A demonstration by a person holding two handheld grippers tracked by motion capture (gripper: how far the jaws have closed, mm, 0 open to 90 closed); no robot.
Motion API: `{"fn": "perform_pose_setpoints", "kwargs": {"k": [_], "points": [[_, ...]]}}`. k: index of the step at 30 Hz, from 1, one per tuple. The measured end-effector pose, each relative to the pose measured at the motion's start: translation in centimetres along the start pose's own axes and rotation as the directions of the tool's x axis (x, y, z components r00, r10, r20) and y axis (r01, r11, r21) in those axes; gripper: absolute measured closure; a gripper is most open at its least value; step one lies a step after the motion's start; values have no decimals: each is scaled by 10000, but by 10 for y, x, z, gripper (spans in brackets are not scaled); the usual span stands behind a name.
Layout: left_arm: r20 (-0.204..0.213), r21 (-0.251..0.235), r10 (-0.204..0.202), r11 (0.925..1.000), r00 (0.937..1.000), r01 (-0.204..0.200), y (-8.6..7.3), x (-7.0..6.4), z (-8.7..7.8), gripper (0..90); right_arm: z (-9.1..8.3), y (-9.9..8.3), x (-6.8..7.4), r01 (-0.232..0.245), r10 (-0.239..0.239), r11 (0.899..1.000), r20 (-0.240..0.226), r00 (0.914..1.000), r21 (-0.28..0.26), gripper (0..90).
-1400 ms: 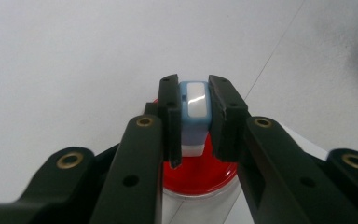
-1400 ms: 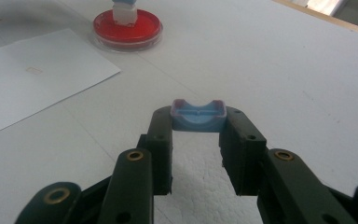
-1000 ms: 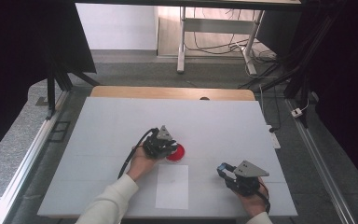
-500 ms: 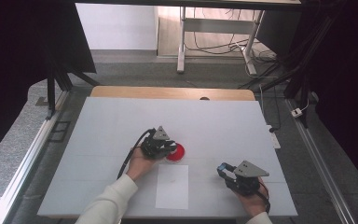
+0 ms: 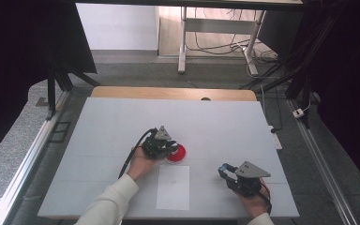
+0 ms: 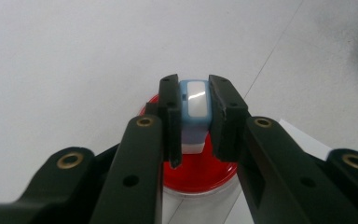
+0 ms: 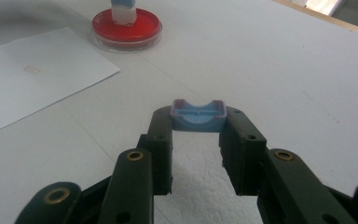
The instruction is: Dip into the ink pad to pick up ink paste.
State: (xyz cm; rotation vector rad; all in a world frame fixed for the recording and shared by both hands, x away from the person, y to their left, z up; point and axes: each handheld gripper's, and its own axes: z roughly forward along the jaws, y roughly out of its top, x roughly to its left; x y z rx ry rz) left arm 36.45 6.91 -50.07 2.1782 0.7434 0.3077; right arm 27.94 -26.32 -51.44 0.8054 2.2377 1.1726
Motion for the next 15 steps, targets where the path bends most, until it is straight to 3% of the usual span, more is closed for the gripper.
{"fn": "perform_pose_setpoints", "kwargs": {"k": [3, 8, 15], "points": [[-207, -107, 5, 9999, 9998, -7, 1, 0, -4, 755, 0, 0, 0, -41, 41, 10000, -52, 10000, -53, 650], [-118, -535, -254, 9983, 9996, 247, 2, 3, -13, 755, -1, 0, -1, -43, 43, 10000, -61, 10000, -56, 650], [435, -1081, -613, 9920, 9972, 657, 5, 5, -30, 753, 0, 0, -1, -36, 36, 10000, -48, 10000, -61, 650]]}}
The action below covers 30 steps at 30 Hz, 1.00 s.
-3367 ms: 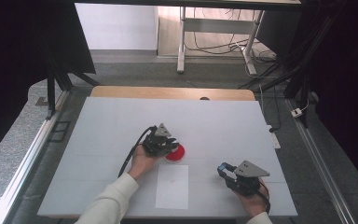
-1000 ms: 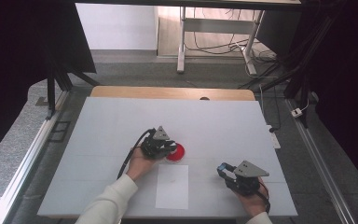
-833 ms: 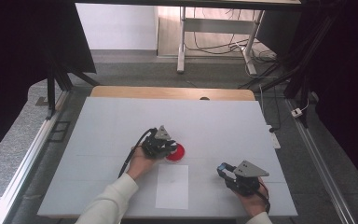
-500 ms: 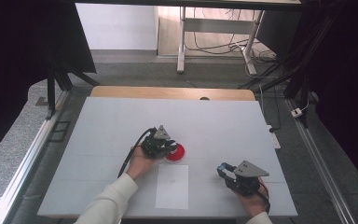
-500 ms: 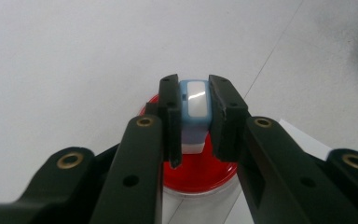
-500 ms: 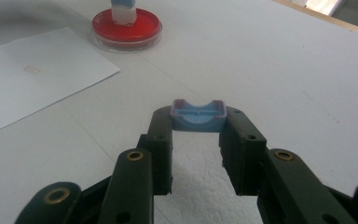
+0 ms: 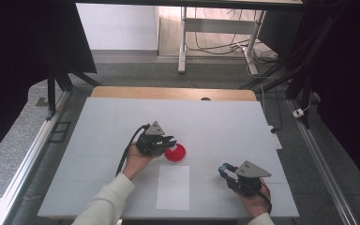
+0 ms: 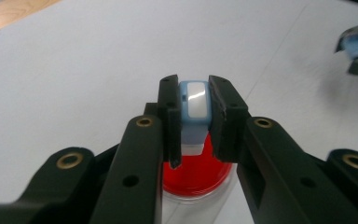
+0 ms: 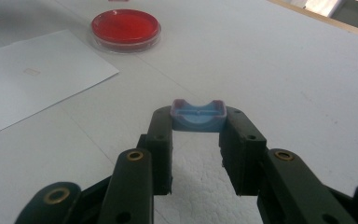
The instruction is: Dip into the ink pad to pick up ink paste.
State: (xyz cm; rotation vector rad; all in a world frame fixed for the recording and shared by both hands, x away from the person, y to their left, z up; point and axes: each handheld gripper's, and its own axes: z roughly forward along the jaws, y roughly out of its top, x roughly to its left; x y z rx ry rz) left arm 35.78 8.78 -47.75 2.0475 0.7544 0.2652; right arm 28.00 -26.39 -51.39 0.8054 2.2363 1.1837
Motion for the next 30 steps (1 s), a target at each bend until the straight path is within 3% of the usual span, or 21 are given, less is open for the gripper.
{"fn": "perform_pose_setpoints", "kwargs": {"k": [7, 14, 21, 30], "points": [[29, -87, -180, 9998, 9998, 180, 1, 3, -8, 753, 0, 0, 0, -58, 58, 10000, 7, 10000, -36, 650], [243, -155, -86, 9998, 9997, 90, 1, 0, -19, 753, -1, 0, 0, -84, 84, 10000, 27, 10000, -45, 650], [715, -457, -53, 9989, 9974, 86, 2, -7, -30, 752, -2, 0, 0, -64, 65, 9999, 49, 10000, -98, 650], [865, -579, 130, 9983, 9962, -80, 2, -11, -39, 752, -2, 0, -1, -42, 42, 9999, 59, 10000, -101, 650]]}}
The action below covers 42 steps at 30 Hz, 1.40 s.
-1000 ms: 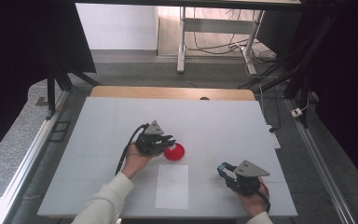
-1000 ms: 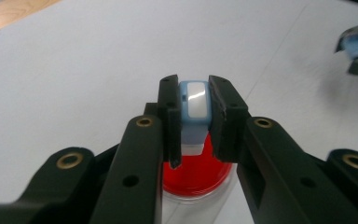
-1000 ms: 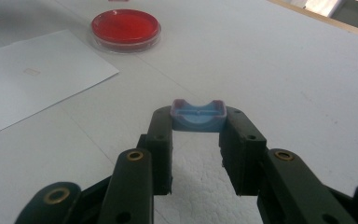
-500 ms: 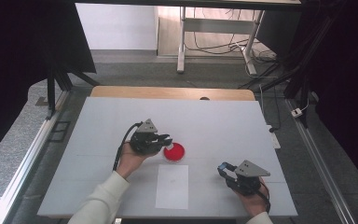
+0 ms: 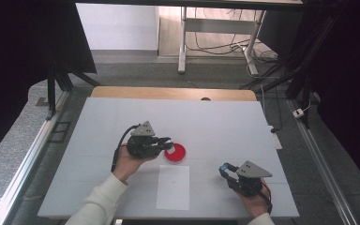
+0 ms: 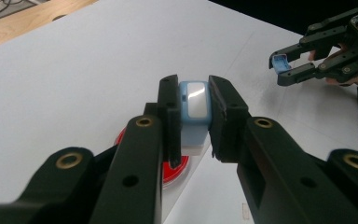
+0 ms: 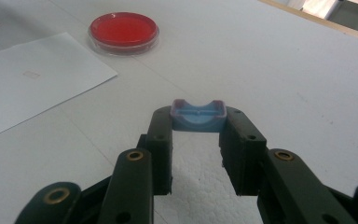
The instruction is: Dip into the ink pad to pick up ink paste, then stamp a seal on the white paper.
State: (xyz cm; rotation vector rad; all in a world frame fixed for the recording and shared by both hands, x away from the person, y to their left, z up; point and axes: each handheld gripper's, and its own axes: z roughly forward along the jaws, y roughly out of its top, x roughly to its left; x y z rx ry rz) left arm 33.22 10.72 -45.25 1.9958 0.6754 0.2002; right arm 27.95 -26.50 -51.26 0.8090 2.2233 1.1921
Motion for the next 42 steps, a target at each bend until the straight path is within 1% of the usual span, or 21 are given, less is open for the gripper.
{"fn": "perform_pose_setpoints", "kwargs": {"k": [6, 11, 18, 22, 29, 32, 36, 42], "points": [[-42, -13, 12, 10000, 10000, -12, -2, -2, -3, 752, 0, 1, 1, 27, -27, 10000, -19, 10000, -17, 650], [48, -85, 14, 10000, 10000, -14, -3, -6, -9, 752, 0, 0, 0, 15, -15, 10000, -7, 10000, -1, 650], [124, -126, 46, 9999, 9999, -44, -8, -14, -17, 752, 0, 0, 1, 2, -2, 10000, -2, 10000, 27, 650], [181, -104, 139, 9999, 9997, -137, -10, -20, -19, 752, 0, 0, 1, -51, 51, 10000, 10, 10000, 25, 650], [267, -38, 238, 9997, 9994, -238, -12, -27, -18, 752, -1, 0, 1, -51, 51, 10000, 10, 10000, 2, 650], [333, 55, 277, 9996, 9991, -279, -15, -32, -15, 752, -1, 0, 0, -80, 81, 9999, 22, 10000, -63, 650], [398, 159, 294, 9994, 9988, -300, -18, -38, -12, 752, -1, 0, 0, -29, 29, 10000, 37, 10000, 26, 650], [493, 288, 356, 9989, 9982, -370, -25, -46, -9, 752, 0, 0, 1, -39, 39, 10000, 7, 10000, -4, 650]]}}
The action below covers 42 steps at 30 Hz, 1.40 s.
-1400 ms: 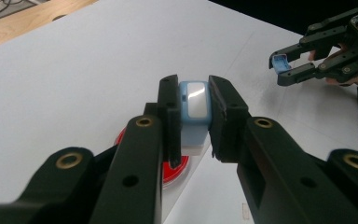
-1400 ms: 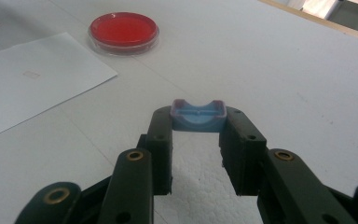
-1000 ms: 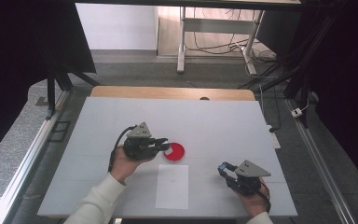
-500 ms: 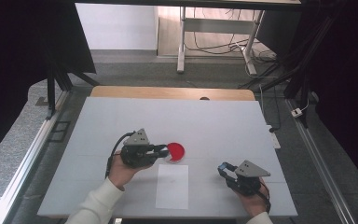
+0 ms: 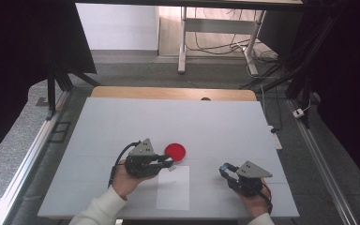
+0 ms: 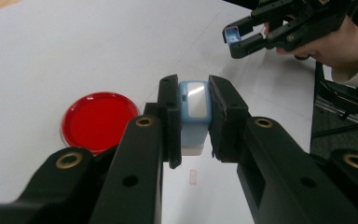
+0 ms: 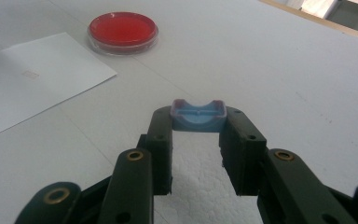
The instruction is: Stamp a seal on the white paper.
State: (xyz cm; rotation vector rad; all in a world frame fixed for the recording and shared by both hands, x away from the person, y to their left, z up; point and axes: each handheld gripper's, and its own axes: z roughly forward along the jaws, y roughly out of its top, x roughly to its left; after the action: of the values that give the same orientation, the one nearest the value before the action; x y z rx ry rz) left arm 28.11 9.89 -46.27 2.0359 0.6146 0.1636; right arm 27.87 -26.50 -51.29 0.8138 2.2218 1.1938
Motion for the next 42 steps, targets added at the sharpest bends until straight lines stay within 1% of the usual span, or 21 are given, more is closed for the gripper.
{"fn": "perform_pose_setpoints", "kwargs": {"k": [5, 7, 13, 20, 27, 29, 32, 42], "points": [[174, 111, 198, 9997, 9997, -200, -6, -3, 5, 752, 0, 0, 0, 33, -34, 10000, 18, 10000, 74, 650], [249, 196, 196, 9996, 9995, -201, -8, -4, 6, 752, 1, 0, 0, -3, 3, 10000, 0, 10000, 14, 650], [325, 323, 221, 9992, 9992, -231, -14, -7, 10, 752, 1, 0, 0, 55, -55, 9999, 16, 10000, 98, 650], [392, 421, 528, 9976, 9978, -545, -21, -9, 18, 752, 1, 0, 1, 60, -60, 9999, -11, 10000, 100, 650], [481, 664, 745, 9948, 9961, -776, -25, -9, 24, 753, 2, 0, 1, 92, -93, 9998, 44, 9999, 152, 650], [426, 758, 798, 9937, 9959, -828, -26, -8, 26, 752, 2, 0, 1, 93, -93, 9998, 42, 9999, 155, 650], [473, 764, 798, 9936, 9957, -833, -27, -8, 28, 753, 2, 0, 1, 91, -92, 9998, 42, 9999, 159, 650], [653, 990, 991, 9895, 9929, -1053, -30, -8, 32, 753, 2, -1, 1, 90, -90, 9998, -11, 10000, 154, 650]]}}
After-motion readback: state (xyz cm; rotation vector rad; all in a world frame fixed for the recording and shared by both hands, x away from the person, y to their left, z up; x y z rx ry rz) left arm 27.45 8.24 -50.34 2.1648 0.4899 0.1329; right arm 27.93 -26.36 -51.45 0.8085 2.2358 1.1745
